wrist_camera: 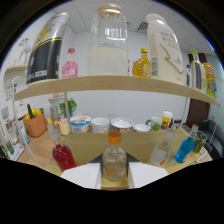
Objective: Make me a cup of Mount Fuji.
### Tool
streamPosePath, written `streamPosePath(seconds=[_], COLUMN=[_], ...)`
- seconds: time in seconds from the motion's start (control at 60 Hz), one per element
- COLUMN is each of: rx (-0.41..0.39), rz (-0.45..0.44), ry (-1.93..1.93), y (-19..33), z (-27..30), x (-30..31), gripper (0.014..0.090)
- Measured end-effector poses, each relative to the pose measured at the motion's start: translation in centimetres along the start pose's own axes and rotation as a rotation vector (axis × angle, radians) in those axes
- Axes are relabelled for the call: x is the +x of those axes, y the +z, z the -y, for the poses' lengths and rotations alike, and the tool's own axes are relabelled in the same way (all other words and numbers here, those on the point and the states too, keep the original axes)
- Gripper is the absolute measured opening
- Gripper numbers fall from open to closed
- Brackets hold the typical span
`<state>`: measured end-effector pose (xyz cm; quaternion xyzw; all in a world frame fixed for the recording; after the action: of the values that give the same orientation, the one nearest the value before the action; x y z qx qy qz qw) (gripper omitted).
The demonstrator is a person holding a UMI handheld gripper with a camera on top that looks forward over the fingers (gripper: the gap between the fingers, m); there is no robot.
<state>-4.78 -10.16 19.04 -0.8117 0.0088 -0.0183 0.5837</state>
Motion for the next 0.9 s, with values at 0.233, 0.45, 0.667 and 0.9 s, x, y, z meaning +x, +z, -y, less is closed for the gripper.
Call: streamPosePath(seconds=[0.233, 0.45, 0.667, 0.9], rx=[0.048, 0.049, -0.029, -0.035], rz=[0.042, 0.107, 0.127, 0.182], ry=[0.017, 0.108, 0.317, 0.92], y=[-4.3, -8.9, -10.1, -9.0], z=[1.8, -1.6, -8.2, -9.6], x=[-1.1, -2.4, -2.6, -0.7], gripper=[0.0351, 0.035, 0.0349, 0.0349])
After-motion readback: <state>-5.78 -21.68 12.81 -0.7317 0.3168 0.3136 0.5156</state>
